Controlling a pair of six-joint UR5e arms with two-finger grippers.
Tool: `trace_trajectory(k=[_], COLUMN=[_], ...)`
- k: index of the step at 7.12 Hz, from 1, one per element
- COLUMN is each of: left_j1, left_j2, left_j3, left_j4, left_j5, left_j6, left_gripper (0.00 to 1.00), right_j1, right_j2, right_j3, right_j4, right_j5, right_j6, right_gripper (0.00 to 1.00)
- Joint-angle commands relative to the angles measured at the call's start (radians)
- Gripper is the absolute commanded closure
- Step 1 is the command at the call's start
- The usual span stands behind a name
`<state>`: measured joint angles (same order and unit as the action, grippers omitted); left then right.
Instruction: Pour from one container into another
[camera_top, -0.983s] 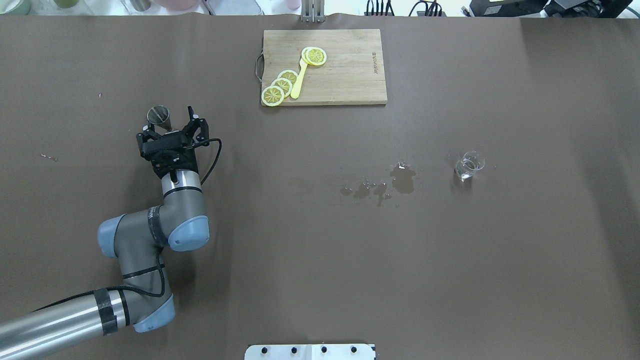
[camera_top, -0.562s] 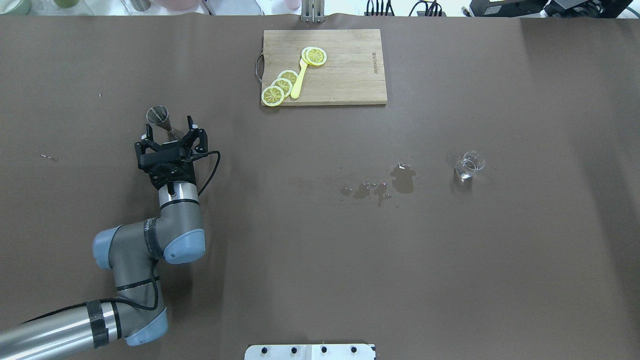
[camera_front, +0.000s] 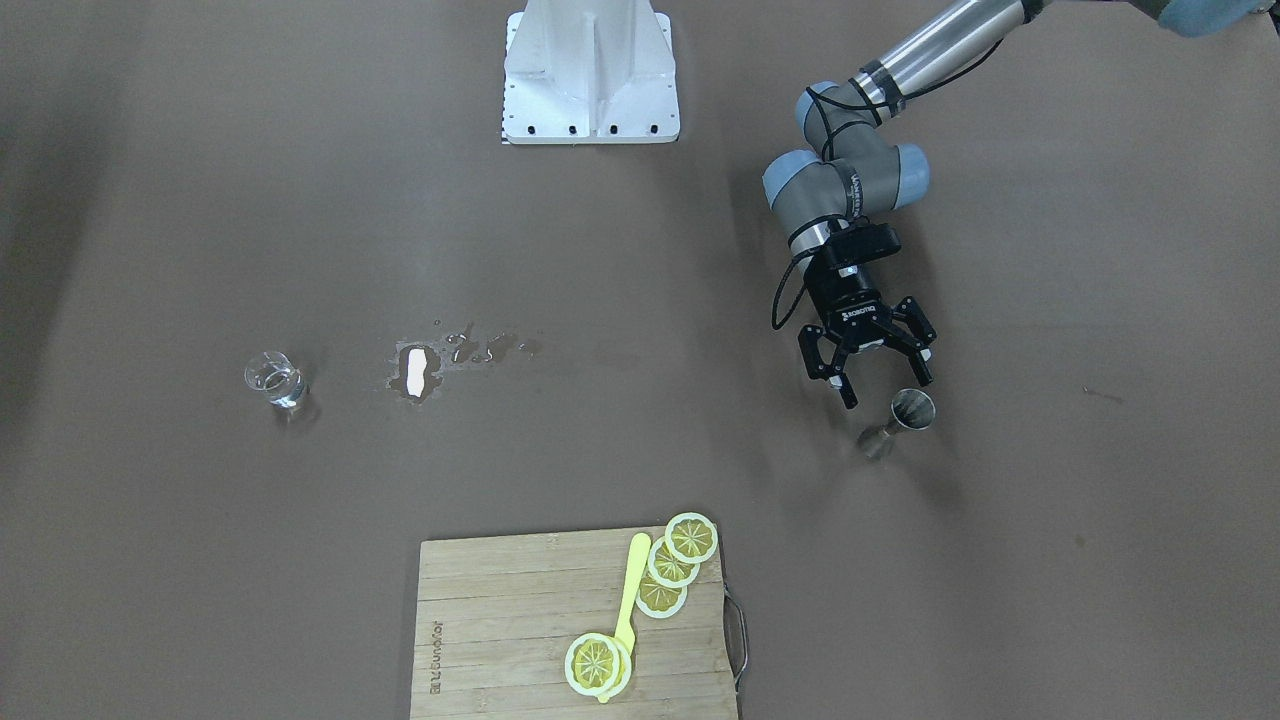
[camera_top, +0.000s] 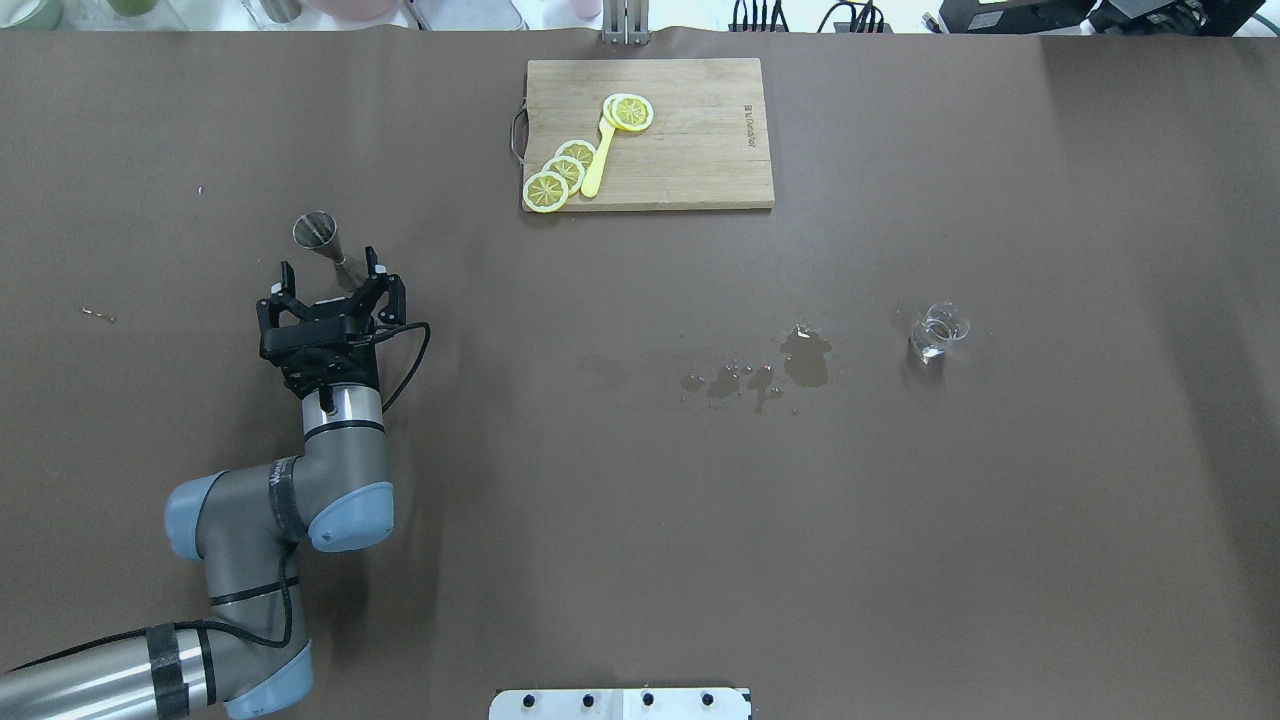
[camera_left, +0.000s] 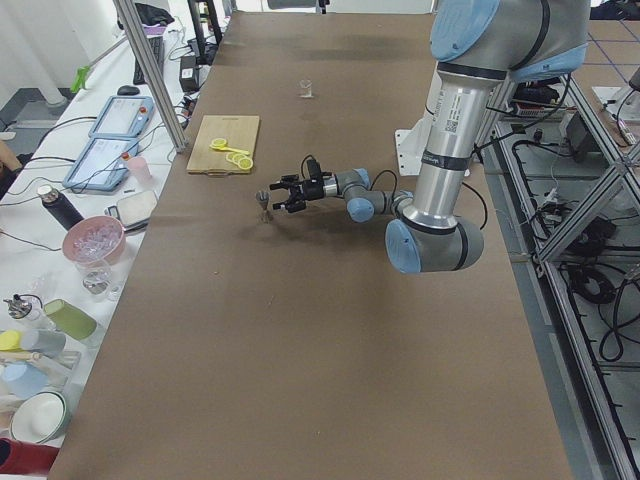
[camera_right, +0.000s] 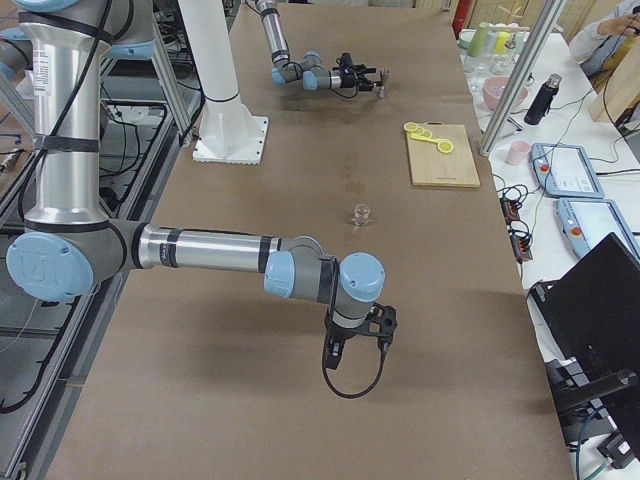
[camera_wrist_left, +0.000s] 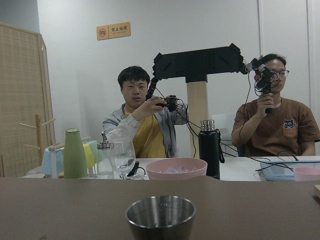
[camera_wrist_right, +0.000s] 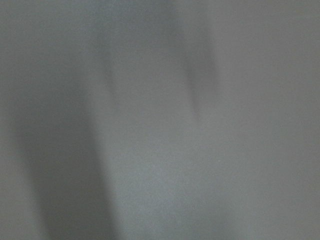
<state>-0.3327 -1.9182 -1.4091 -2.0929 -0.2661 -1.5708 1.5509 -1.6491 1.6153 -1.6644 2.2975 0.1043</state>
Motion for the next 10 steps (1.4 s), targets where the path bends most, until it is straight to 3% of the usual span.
trace_trajectory(k=[1,3,5,6,7,9,10], left_j1=[0.011,0.052,0.051,0.05,0.032,-0.05,-0.13], left_j2=[0.063,0.171,0.215,0.214,0.212,0.151,0.109], left_j3=[-0.097,-0.279,-0.438,-0.506,-0.575,-0.596,-0.596], left_j4=[0.028,0.13,0.18,0.185,0.179,0.183,0.18], left_j5=[0.013,0.028,0.013,-0.013,-0.094,-0.259,-0.389], left_j6=[0.002,0.002,0.026,0.163,0.293,0.407,0.536], left_gripper=[0.01,0.01,0.01,0.01,0.01,0.01,0.01], right_j1=[0.0,0.0,0.0,0.0,0.0,0.0,0.0], right_j2=[0.0,0.0,-0.006,-0.009,-0.009,-0.009,-0.008], right_j3=[0.0,0.002,0.0,0.0,0.0,0.002,0.002], right_j4=[0.0,0.0,0.0,-0.001,0.0,0.0,0.0], right_j5=[-0.001,0.0,0.0,0.0,0.0,0.0,0.0], right_j6=[0.002,0.0,0.0,0.0,0.002,0.0,0.0], right_gripper=[0.0,0.0,0.0,0.0,0.0,0.0,0.0])
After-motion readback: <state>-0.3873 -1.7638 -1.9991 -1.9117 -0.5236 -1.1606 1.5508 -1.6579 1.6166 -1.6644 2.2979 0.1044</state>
